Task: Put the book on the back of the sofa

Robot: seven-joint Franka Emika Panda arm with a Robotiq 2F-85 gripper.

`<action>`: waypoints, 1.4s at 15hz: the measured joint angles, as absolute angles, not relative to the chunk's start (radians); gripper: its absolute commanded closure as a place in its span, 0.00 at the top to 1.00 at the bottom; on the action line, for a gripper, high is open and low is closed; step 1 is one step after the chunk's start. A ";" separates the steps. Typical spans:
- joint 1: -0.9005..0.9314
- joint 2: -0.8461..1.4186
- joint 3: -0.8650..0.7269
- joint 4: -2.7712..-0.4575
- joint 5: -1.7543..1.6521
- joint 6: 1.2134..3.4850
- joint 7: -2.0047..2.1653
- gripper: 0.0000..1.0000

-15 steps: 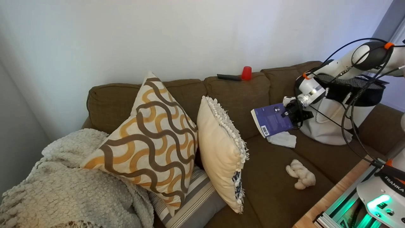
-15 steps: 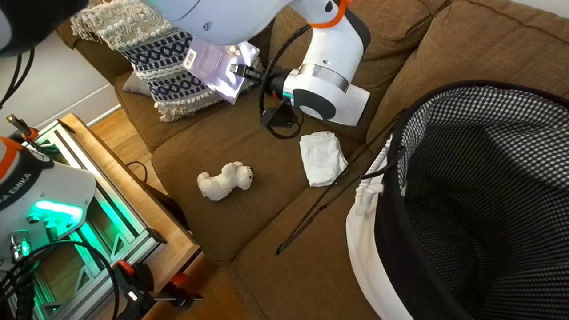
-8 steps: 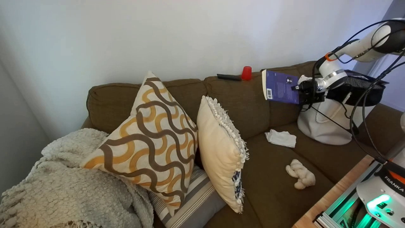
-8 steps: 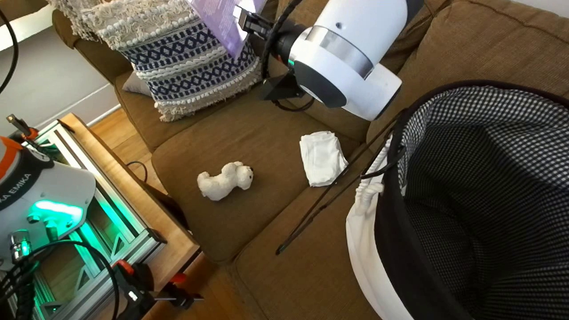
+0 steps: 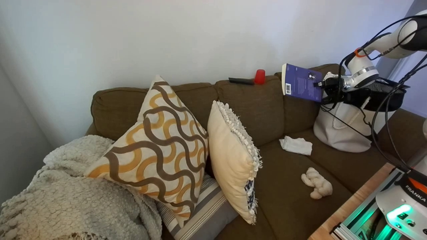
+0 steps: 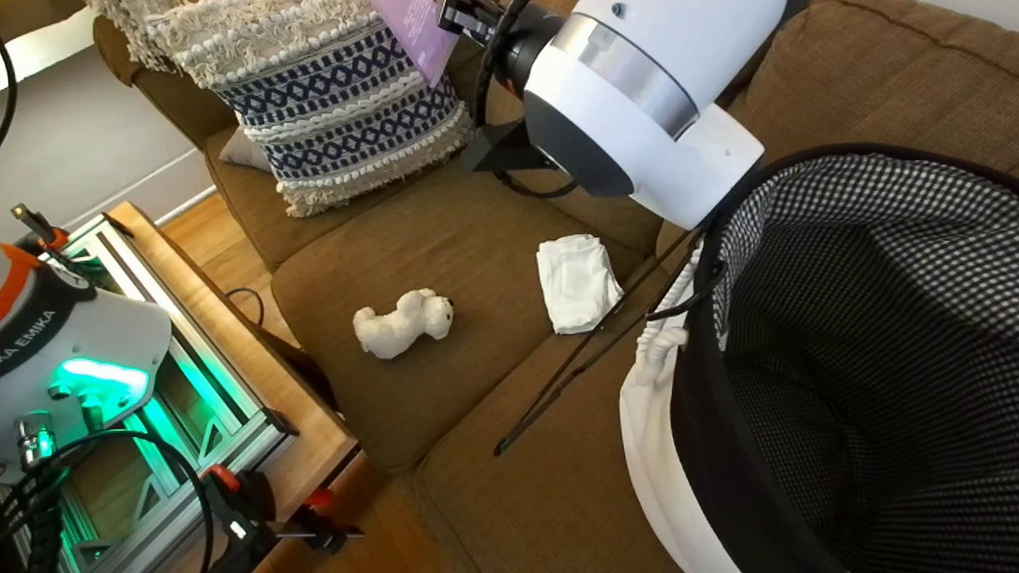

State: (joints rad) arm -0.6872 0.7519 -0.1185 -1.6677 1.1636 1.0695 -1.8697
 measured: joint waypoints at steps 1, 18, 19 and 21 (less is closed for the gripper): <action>-0.684 0.755 -0.119 -1.668 1.203 1.060 -1.845 0.04; -0.564 0.809 -0.186 -1.702 1.655 1.254 -1.193 0.04; -0.561 0.809 -0.190 -1.702 1.655 1.254 -1.192 0.04; -0.555 0.810 -0.194 -1.704 1.688 1.263 -1.171 0.04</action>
